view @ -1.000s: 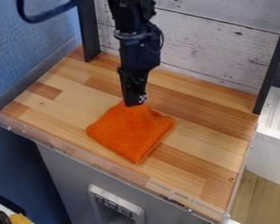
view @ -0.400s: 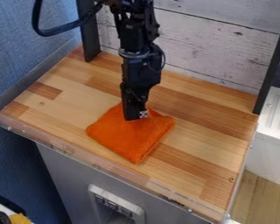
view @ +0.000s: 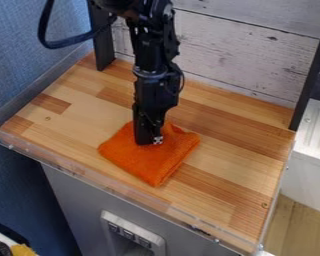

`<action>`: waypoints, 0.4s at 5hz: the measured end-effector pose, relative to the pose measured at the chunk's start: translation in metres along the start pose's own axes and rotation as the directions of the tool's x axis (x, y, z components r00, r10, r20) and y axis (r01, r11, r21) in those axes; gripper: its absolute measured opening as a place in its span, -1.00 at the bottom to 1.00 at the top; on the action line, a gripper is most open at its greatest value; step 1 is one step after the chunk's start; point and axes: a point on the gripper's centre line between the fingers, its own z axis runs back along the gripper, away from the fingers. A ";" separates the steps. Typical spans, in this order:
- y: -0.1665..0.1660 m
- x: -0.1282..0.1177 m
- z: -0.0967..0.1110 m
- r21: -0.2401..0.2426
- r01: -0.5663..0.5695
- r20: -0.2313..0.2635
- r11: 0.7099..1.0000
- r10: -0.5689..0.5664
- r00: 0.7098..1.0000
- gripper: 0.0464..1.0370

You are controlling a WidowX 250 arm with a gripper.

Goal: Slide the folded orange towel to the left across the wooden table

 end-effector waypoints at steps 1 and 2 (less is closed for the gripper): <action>0.001 0.002 -0.006 0.036 0.001 -0.010 0.999 0.000 1.000 -0.97; 0.004 0.005 -0.007 0.072 -0.006 -0.006 0.997 0.006 1.000 -0.97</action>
